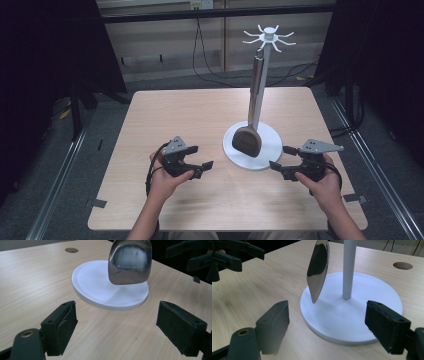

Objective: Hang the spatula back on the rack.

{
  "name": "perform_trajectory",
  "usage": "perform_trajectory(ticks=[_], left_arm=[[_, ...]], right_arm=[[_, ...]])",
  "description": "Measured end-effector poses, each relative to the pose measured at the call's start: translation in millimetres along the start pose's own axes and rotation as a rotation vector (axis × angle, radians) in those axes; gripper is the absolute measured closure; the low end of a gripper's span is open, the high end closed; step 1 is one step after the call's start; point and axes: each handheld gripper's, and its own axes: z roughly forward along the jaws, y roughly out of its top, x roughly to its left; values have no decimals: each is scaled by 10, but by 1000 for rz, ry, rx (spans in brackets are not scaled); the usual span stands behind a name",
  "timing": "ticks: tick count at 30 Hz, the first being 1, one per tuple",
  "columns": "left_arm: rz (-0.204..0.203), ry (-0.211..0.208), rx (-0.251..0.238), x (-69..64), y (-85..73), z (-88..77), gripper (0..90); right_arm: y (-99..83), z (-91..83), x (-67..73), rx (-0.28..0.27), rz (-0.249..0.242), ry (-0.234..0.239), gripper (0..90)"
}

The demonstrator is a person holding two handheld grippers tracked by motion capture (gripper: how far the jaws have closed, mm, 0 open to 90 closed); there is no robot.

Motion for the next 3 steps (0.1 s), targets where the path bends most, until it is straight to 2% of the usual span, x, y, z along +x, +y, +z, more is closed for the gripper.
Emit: perform_trajectory(ticks=[3], left_arm=[[1,2,3,-2,-3,-1,156]], right_arm=[[1,-15,-5,-3,-1,-3,192]])
